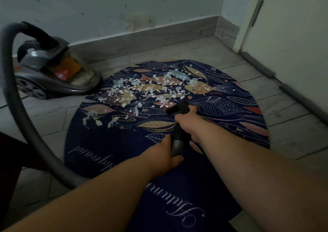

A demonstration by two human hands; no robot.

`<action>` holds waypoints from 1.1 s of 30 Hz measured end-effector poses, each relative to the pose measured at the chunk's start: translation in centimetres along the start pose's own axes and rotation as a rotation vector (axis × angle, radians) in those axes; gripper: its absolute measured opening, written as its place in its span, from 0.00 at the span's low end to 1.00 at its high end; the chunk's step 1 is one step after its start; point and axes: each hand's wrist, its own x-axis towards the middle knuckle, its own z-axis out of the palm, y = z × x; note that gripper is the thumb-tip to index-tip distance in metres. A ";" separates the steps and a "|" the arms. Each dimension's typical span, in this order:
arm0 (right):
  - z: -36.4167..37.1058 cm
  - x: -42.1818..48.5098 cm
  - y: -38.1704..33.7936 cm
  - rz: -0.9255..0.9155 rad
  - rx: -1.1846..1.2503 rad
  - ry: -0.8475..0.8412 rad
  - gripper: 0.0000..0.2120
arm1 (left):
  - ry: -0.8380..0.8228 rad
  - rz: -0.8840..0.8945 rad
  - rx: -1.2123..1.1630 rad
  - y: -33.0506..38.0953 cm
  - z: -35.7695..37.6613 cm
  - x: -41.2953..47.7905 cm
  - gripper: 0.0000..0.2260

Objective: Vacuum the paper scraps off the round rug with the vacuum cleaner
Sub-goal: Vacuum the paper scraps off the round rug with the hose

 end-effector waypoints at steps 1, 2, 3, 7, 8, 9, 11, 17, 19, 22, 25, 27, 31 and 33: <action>0.2 -0.1 0.0 0.006 -0.002 -0.006 0.38 | 0.000 -0.006 0.004 -0.1 -0.1 -0.2 0.33; 0.3 -0.2 -0.1 0.014 0.001 -0.013 0.38 | 0.002 -0.012 0.005 -0.2 -0.1 -0.3 0.33; 0.4 -0.3 -0.1 0.018 0.013 -0.021 0.38 | 0.007 -0.016 0.006 -0.3 -0.2 -0.4 0.33; 0.5 -0.7 0.5 -0.022 0.082 -0.009 0.36 | 0.015 -0.010 0.020 -0.4 -0.1 -0.7 0.35; 0.5 -0.8 0.8 -0.035 0.100 0.011 0.36 | 0.014 -0.007 0.021 -0.5 0.0 -0.6 0.35; 0.5 -0.8 1.1 -0.043 0.113 0.037 0.36 | 0.012 -0.003 0.023 -0.5 0.0 -0.5 0.36; 0.4 -0.6 1.5 -0.042 0.126 0.087 0.35 | 0.007 0.003 0.031 -0.5 0.2 -0.3 0.36; -0.1 0.2 1.7 -0.027 0.099 0.117 0.35 | -0.009 0.021 0.029 -0.3 0.7 0.7 0.37; -0.2 0.5 1.6 -0.042 0.084 0.111 0.35 | -0.004 0.011 0.032 -0.6 0.7 1.2 0.37; -0.1 1.0 1.1 -0.056 0.094 0.094 0.34 | 0.013 0.013 0.006 -1.0 0.5 1.9 0.37; 0.1 1.5 0.7 -0.054 0.088 0.085 0.35 | 0.027 0.023 -0.016 -1.2 0.3 2.4 0.37; 0.3 1.8 0.4 -0.052 0.079 0.083 0.34 | 0.029 0.025 -0.016 -1.3 0.2 2.6 0.37; 0.9 2.2 0.0 -0.054 0.075 0.066 0.34 | 0.042 0.018 -0.026 -1.6 -0.2 2.7 0.35; 1.4 2.4 -0.2 -0.053 0.063 0.046 0.35 | 0.045 0.004 -0.034 -1.8 -0.4 2.5 0.34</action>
